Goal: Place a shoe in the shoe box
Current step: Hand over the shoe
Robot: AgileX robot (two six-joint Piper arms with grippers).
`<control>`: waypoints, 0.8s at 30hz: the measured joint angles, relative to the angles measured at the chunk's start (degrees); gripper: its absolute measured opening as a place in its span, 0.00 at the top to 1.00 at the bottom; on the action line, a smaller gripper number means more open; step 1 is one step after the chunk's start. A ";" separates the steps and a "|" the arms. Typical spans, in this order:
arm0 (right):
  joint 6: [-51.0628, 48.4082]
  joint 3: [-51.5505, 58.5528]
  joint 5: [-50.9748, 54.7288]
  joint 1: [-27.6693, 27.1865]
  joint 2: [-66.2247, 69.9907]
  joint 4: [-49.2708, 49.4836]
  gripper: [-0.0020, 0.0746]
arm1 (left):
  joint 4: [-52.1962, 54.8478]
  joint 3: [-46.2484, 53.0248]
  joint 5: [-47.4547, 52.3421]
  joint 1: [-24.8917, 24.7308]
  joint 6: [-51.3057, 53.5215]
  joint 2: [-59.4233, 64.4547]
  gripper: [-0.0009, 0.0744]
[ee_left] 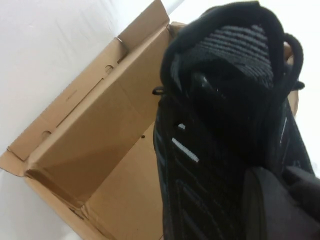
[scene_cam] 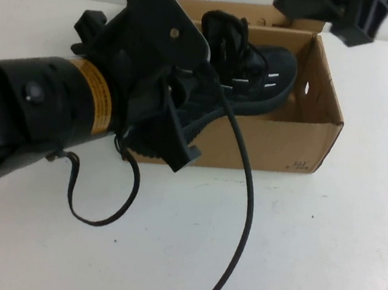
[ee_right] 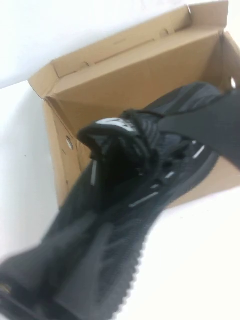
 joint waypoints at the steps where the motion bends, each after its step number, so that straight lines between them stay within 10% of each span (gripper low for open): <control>1: -1.25 0.61 0.00 0.00 -0.68 0.00 0.37 | -0.46 0.00 0.00 0.24 0.90 0.00 0.96; 24: -12.46 18.65 -0.10 -14.41 -5.67 21.84 0.50 | -66.60 -11.01 22.40 17.02 70.35 1.00 0.96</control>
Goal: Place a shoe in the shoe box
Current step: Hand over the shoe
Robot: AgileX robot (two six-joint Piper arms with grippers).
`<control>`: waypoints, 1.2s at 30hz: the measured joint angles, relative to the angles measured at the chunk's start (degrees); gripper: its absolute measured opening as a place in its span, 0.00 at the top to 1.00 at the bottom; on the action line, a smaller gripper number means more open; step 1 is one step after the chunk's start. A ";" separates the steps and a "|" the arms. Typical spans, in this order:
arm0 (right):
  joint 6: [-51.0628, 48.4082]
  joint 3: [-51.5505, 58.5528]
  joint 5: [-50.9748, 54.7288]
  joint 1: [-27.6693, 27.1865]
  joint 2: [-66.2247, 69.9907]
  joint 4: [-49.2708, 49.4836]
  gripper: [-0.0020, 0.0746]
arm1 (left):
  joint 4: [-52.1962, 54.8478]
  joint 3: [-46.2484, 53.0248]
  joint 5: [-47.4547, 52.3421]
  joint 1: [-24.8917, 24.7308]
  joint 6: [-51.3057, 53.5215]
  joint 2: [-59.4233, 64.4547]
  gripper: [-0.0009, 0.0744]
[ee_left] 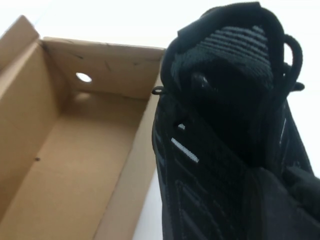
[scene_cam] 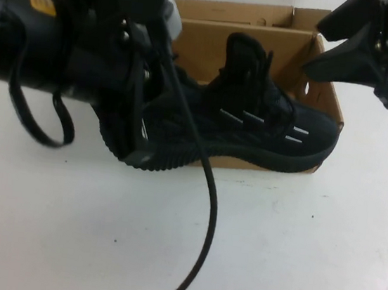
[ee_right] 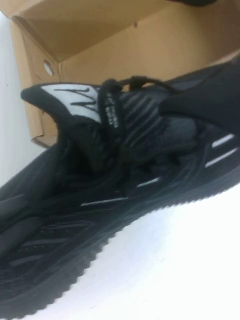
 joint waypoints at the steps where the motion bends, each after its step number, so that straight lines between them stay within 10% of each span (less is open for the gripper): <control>1: 1.32 0.00 0.00 -0.08 0.00 0.73 0.50 | -1.30 -0.95 1.79 1.14 0.80 0.65 0.96; 23: 2.66 1.57 -0.22 -0.08 0.00 5.43 0.50 | -13.14 -4.65 8.10 5.64 9.73 5.42 0.96; 36: 4.19 1.57 -0.22 -0.08 0.23 5.31 0.14 | -13.14 -4.65 10.31 5.64 11.63 5.42 0.96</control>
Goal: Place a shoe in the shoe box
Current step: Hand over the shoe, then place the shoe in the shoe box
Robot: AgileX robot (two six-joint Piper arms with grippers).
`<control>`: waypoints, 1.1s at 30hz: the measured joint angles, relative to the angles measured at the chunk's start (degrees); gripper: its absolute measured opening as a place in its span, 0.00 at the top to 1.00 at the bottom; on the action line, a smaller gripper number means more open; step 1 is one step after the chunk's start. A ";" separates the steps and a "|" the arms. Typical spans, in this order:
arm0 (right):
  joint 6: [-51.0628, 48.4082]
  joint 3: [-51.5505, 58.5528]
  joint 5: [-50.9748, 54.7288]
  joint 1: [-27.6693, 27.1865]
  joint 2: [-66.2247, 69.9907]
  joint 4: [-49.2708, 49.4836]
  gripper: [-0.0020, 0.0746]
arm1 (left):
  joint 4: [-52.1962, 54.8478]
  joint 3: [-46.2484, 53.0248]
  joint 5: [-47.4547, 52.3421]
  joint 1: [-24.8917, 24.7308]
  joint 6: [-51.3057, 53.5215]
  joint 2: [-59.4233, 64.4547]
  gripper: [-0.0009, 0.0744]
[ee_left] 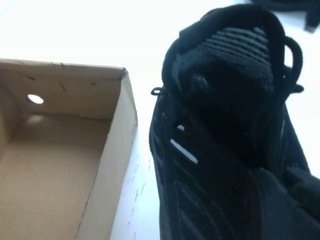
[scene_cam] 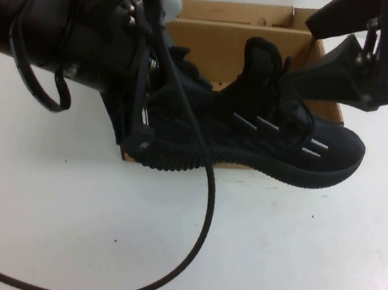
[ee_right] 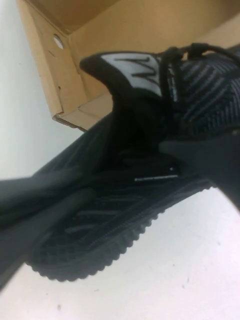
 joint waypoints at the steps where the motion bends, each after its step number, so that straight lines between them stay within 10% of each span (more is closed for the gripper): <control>1: 1.14 0.00 0.00 0.29 0.24 -0.54 0.14 | 0.00 0.00 0.13 0.00 0.11 0.00 0.96; 17: 13.04 0.09 -0.09 11.95 2.39 -14.36 0.15 | 0.00 0.00 1.08 0.00 1.25 0.00 0.96; 19: 14.41 0.09 -0.09 11.95 3.60 -14.84 0.23 | 0.00 -0.26 1.32 0.00 1.23 0.00 0.96; 24: 14.76 0.09 -0.30 11.95 6.08 -15.29 0.81 | 1.02 -1.08 1.74 0.10 1.51 0.43 0.96; 33: 13.35 0.09 -0.70 11.99 6.29 -15.08 0.94 | 0.50 -1.42 0.45 0.10 0.46 0.44 0.90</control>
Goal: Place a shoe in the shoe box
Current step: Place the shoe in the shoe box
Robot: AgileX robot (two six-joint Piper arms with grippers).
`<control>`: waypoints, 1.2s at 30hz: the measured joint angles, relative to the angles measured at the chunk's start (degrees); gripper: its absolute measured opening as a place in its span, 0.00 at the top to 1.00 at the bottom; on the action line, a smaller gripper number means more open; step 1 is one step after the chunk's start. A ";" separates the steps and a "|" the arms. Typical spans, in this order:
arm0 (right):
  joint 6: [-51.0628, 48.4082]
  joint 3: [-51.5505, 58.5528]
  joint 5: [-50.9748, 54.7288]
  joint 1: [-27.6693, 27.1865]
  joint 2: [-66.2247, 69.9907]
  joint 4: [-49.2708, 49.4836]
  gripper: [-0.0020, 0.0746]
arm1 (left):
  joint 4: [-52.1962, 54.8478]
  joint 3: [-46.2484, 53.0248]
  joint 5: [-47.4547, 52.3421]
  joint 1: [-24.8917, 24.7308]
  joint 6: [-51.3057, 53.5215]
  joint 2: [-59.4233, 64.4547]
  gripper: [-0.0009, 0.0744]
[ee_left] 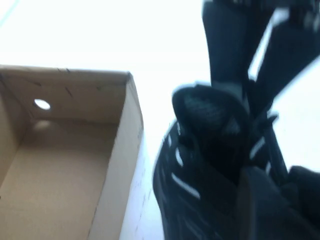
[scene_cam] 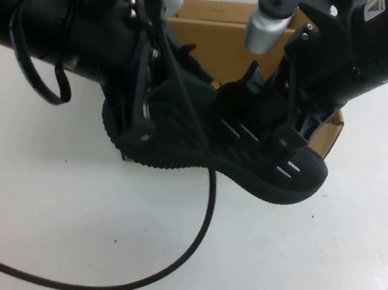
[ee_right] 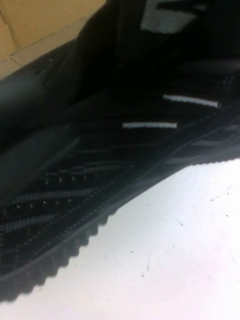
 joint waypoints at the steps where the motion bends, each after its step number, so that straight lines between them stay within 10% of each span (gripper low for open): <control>1: 0.00 0.00 0.11 0.00 0.00 0.00 0.94 | -0.39 -0.13 -0.40 0.00 -0.57 0.00 0.86; 8: 0.00 0.42 0.91 0.00 0.20 -1.65 0.94 | -2.75 -0.75 -5.63 0.00 -11.04 -0.11 0.16; 18: 5.66 0.46 -0.40 -0.94 0.20 -11.69 0.94 | -2.15 -0.75 -12.92 1.92 -15.73 -2.04 0.10; 23: 6.13 -0.38 -4.57 -2.14 1.38 -15.67 0.94 | 5.03 -0.75 -12.20 5.61 -25.75 -3.95 0.24; 31: 2.53 -14.71 -3.87 -2.27 11.84 -17.78 0.94 | 16.92 -0.75 0.05 9.76 -37.39 -4.50 0.90; 36: -0.24 -27.12 -2.48 -2.27 21.25 -18.82 0.94 | 18.89 -0.75 4.22 9.81 -39.72 -4.50 0.98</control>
